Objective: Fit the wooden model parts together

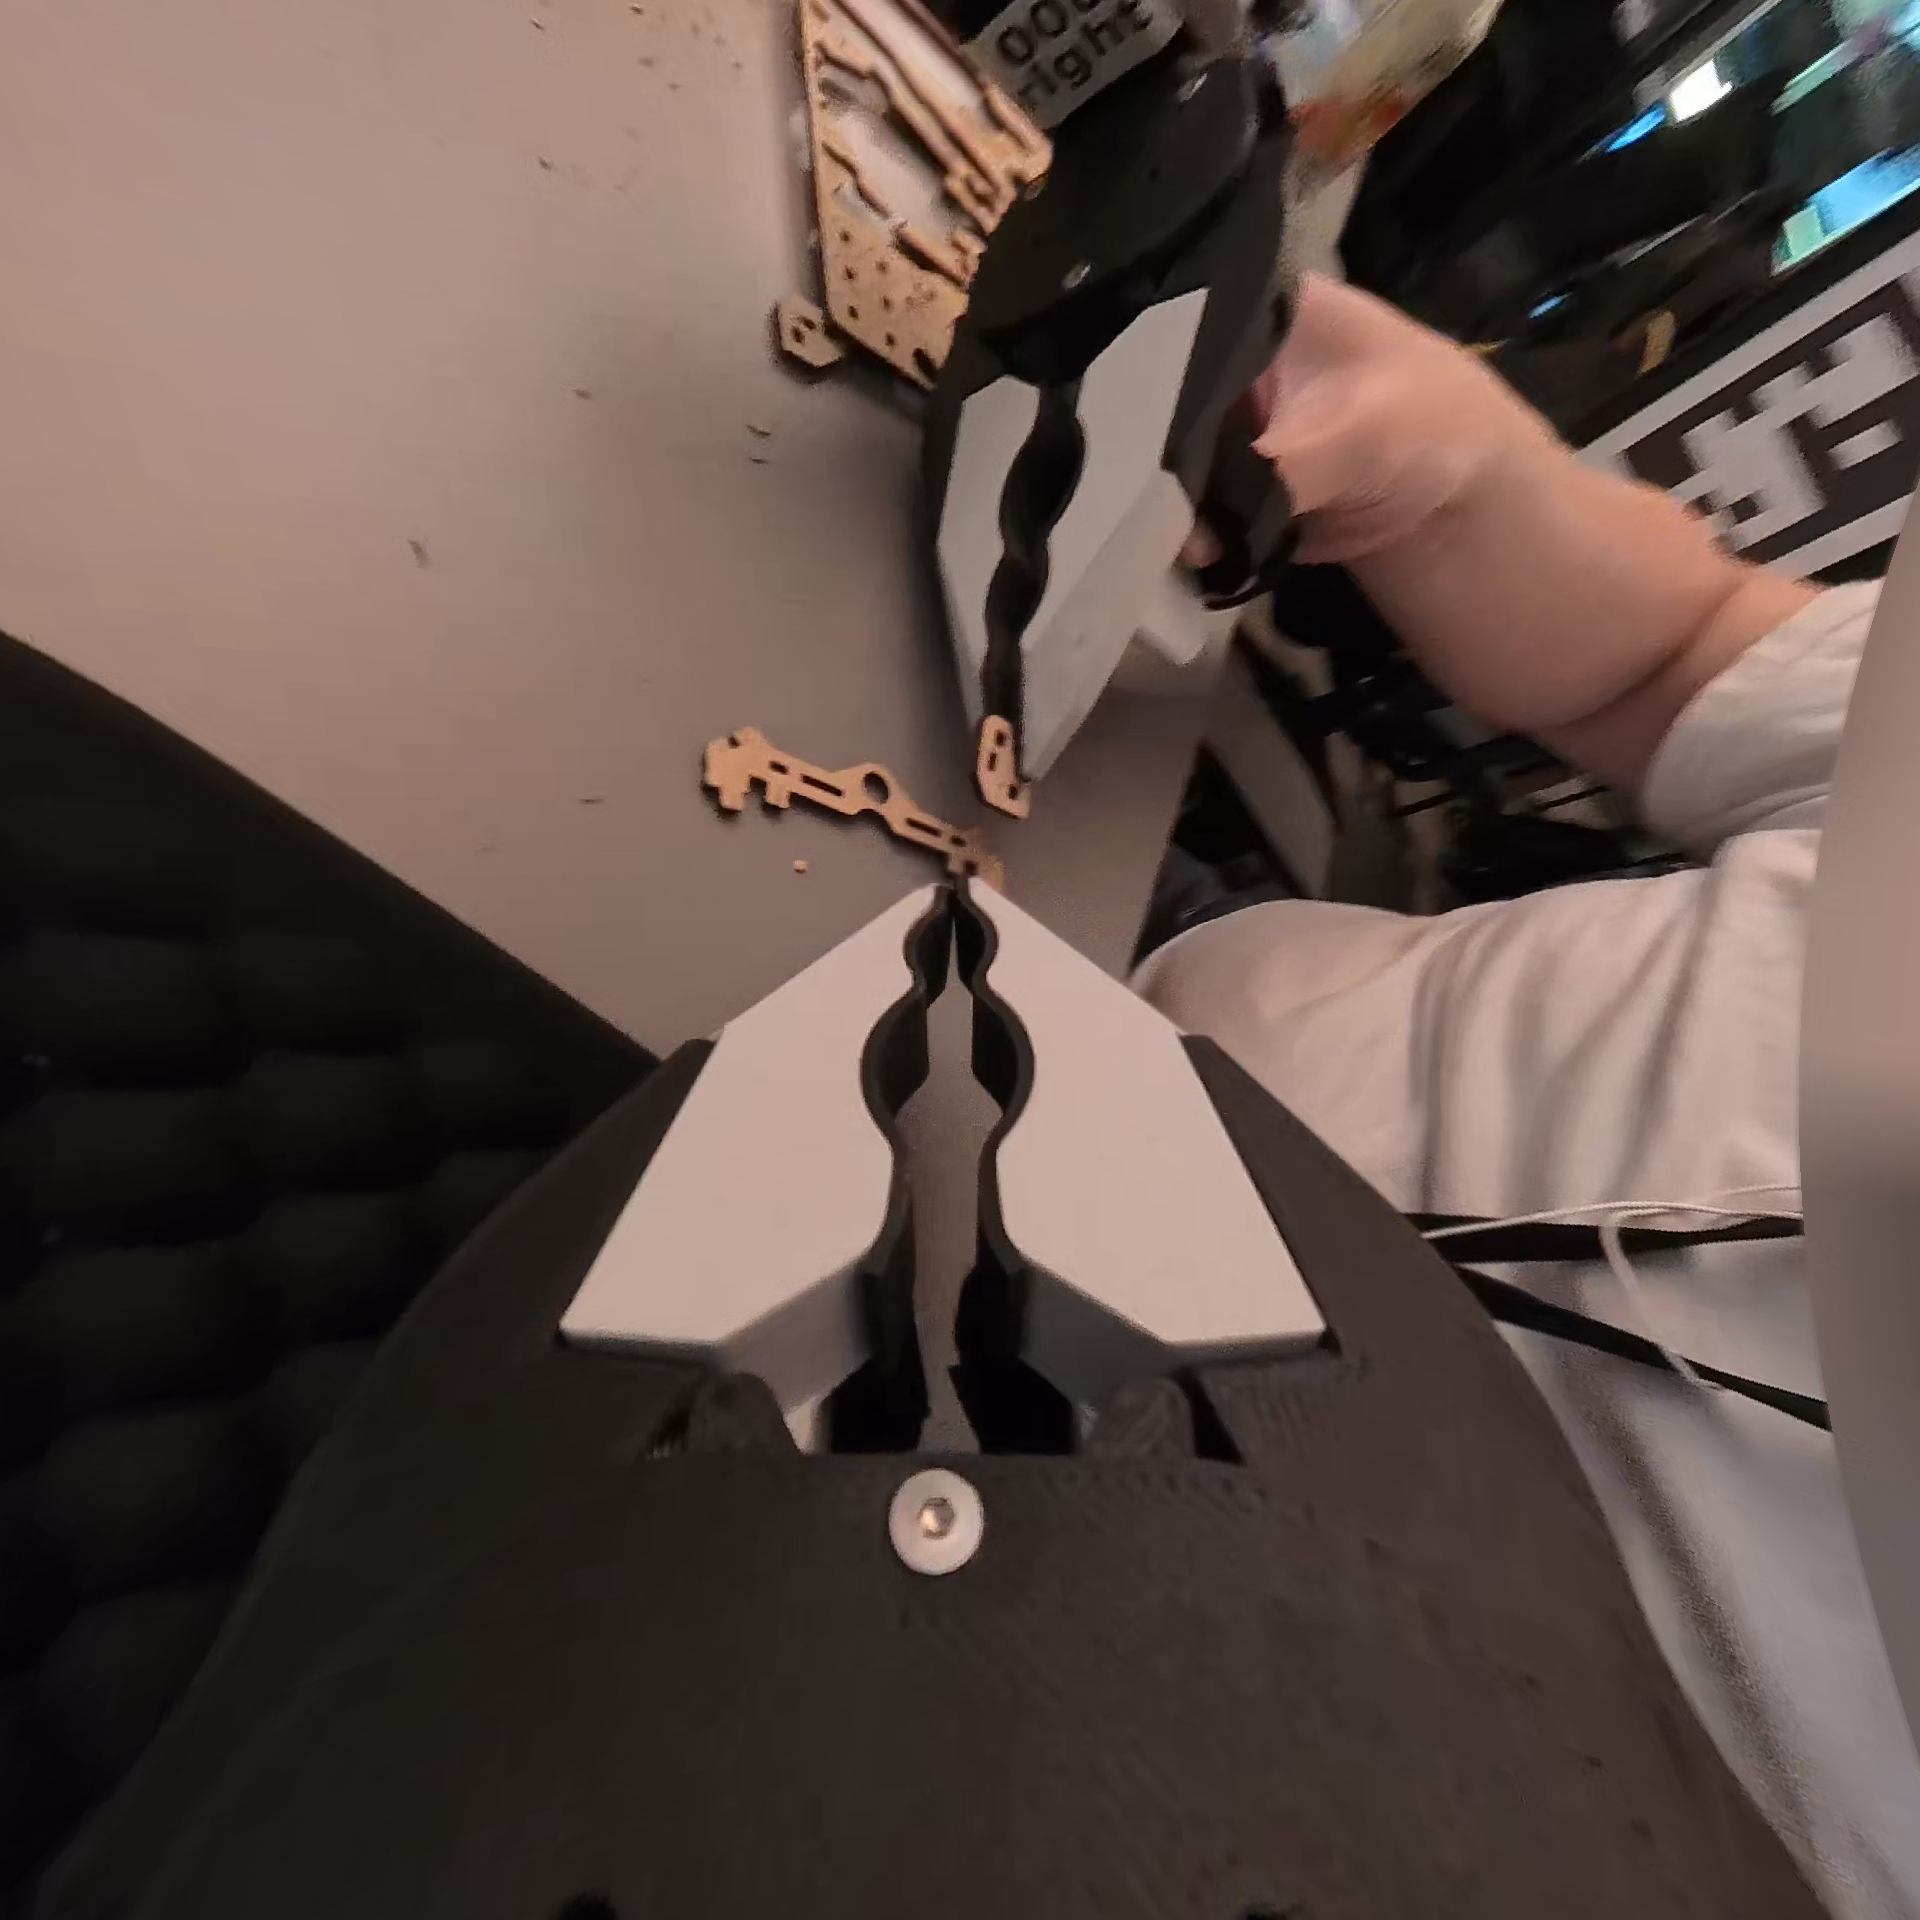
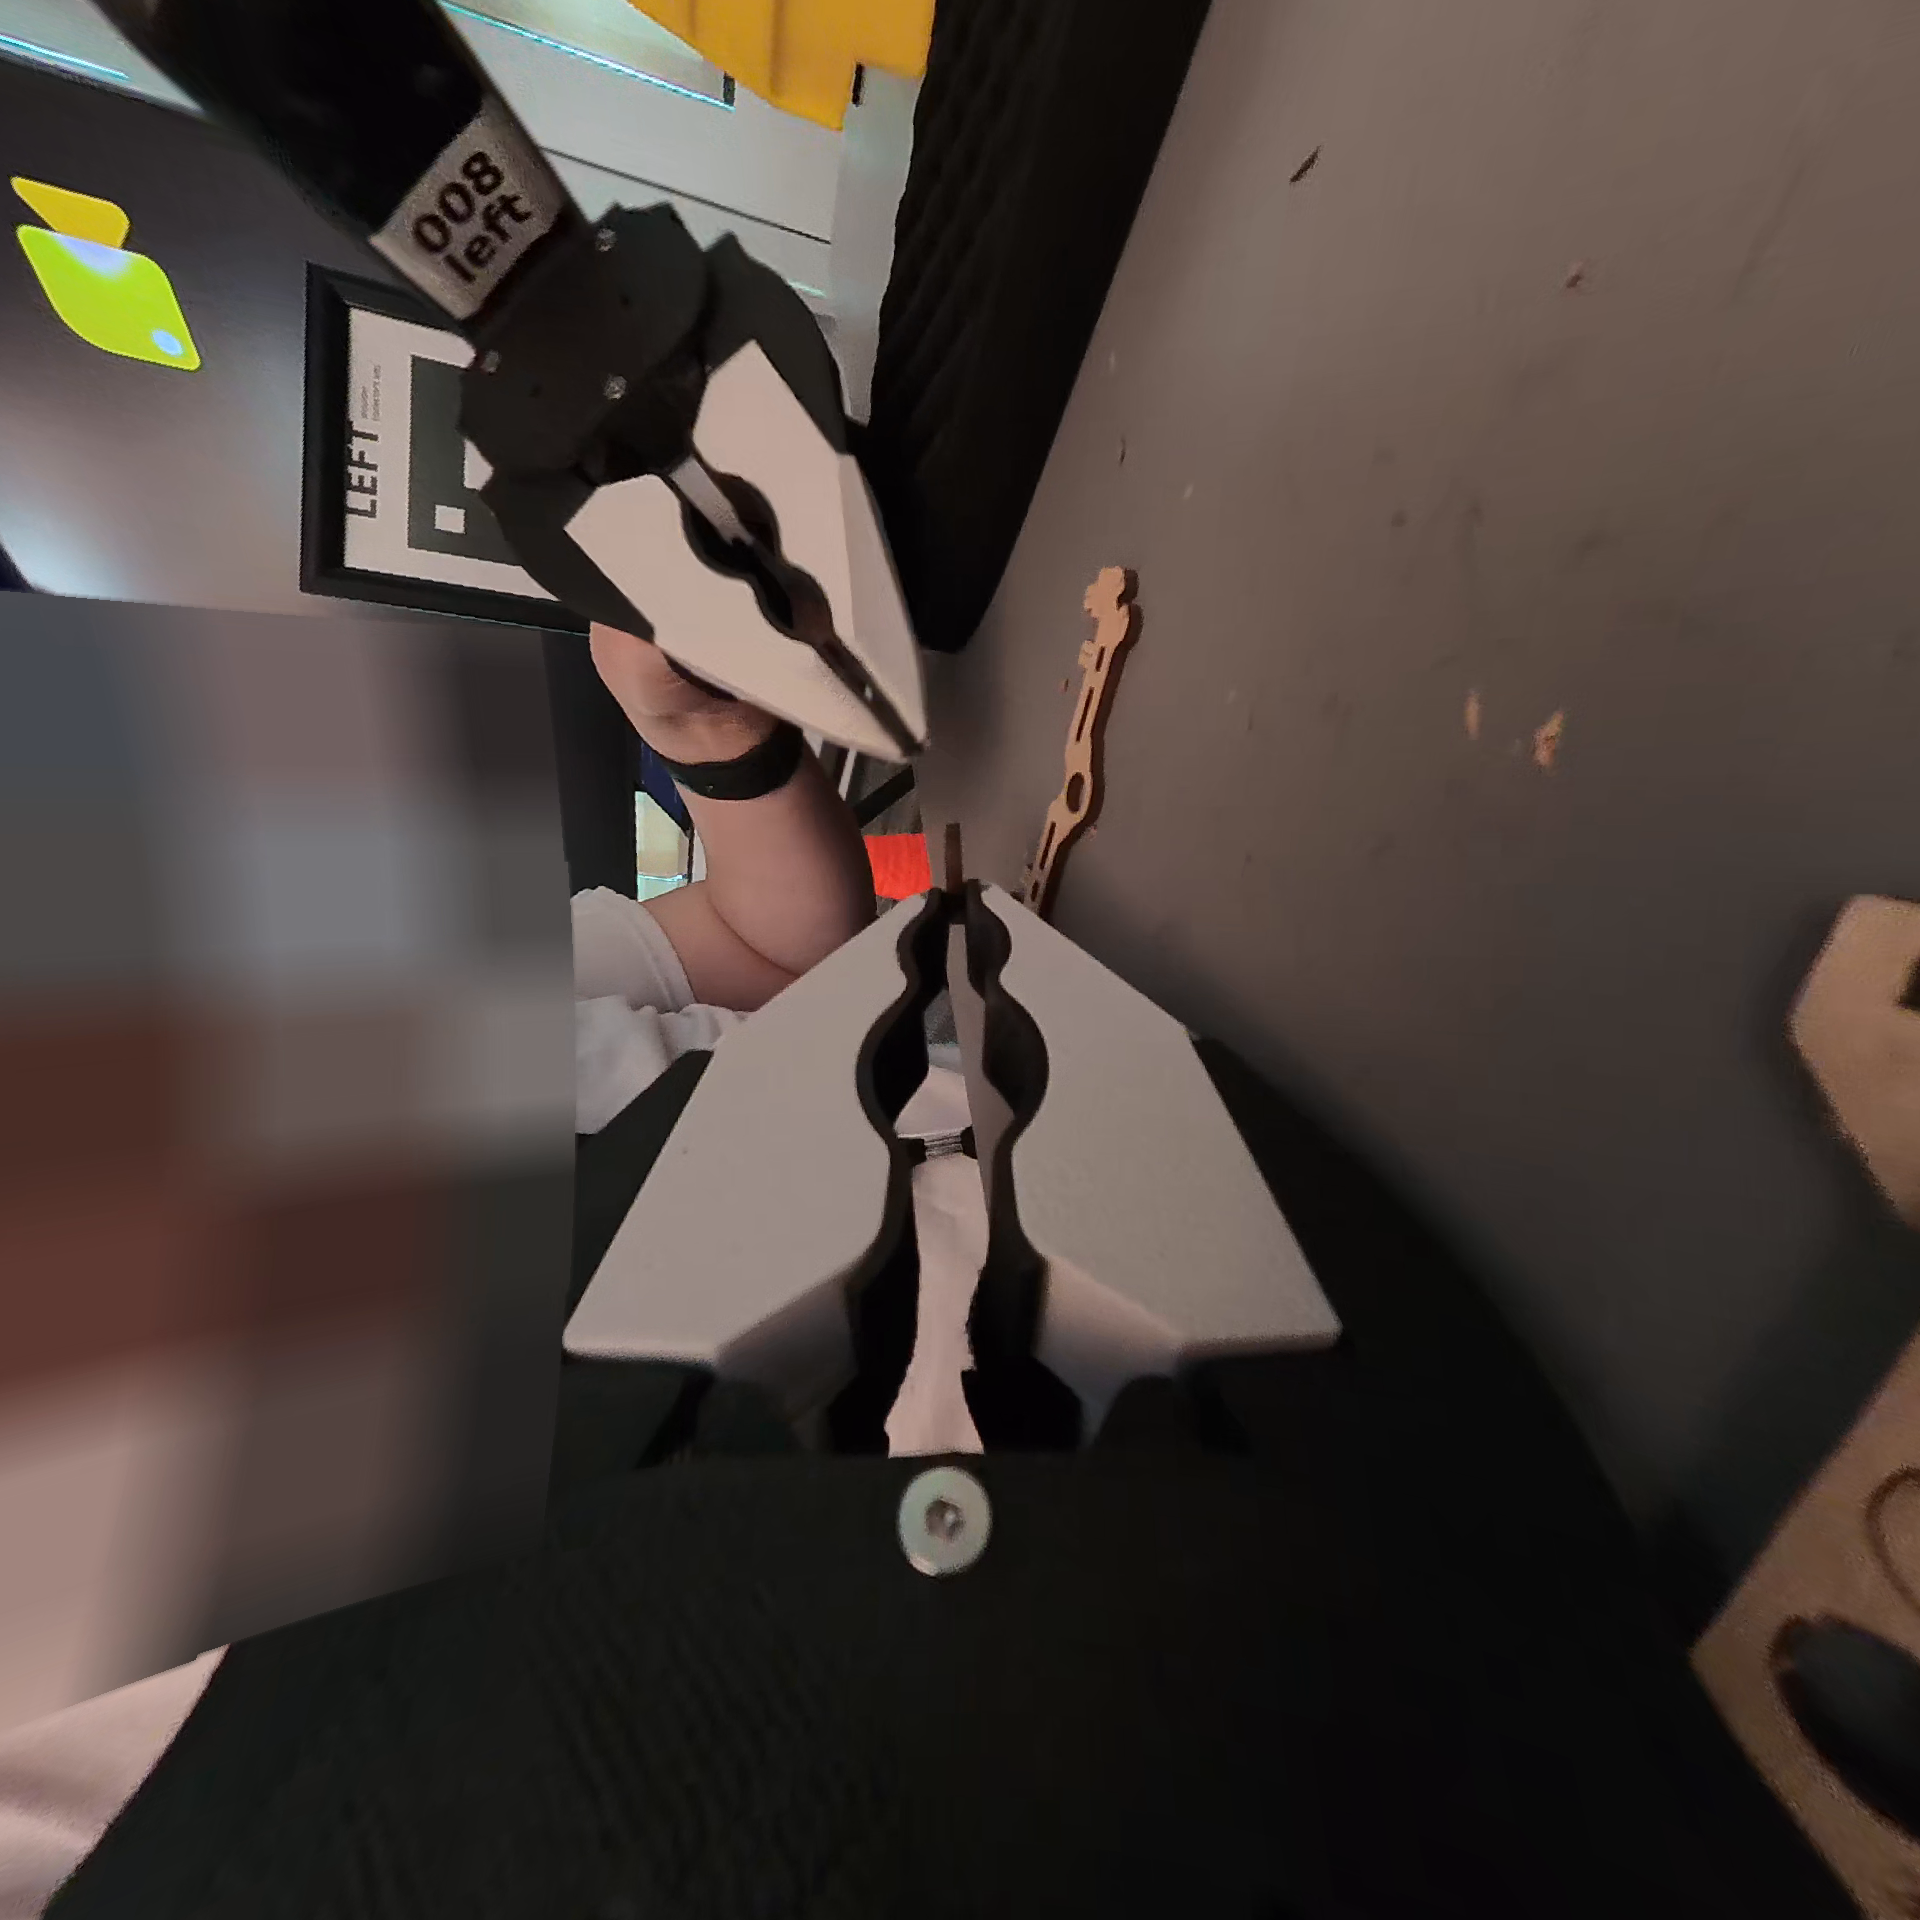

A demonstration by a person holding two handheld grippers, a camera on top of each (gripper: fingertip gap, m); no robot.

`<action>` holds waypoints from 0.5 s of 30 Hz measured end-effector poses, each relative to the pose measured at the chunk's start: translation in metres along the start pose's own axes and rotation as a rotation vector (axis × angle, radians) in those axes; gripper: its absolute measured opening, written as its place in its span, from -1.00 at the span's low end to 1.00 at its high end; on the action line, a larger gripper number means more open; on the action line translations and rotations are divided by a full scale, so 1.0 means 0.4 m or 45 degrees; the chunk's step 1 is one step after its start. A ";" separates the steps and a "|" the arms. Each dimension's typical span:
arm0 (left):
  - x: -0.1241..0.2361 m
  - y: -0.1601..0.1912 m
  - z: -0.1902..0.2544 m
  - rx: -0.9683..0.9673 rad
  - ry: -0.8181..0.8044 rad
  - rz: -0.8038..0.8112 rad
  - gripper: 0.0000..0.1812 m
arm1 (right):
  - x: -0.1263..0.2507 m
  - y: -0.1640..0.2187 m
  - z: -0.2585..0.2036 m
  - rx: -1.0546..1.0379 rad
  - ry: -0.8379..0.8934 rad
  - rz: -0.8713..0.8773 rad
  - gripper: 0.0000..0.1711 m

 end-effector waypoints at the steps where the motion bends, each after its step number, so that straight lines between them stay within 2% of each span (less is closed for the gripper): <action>1: 0.000 0.000 -0.005 -0.047 -0.049 -0.015 -1.00 | 0.000 0.002 0.000 0.006 0.009 0.001 -0.98; 5: -0.002 -0.022 0.007 -0.254 -0.095 0.018 -1.00 | 0.000 0.010 -0.010 -0.016 -0.016 0.016 -0.98; 11: -0.005 -0.043 0.009 -0.853 -0.224 0.012 -0.90 | 0.007 0.026 -0.013 -0.017 0.003 0.010 -0.98; 12: -0.008 -0.042 0.010 -0.966 -0.230 -0.005 -0.77 | 0.010 0.027 -0.013 -0.003 0.016 0.020 -0.98; 15: -0.022 -0.034 0.006 -1.279 -0.260 -0.071 -0.57 | 0.019 0.033 -0.021 0.094 0.077 0.053 -0.98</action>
Point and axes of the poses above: each gripper's, where its closed fingertips meet, x back along the fingers, y out of its underside, z = x × y across the jaws, the point moved 4 cm from there along x, back along the fingers, and after that the axes turned 8 degrees about z, right-handed, at the moved point
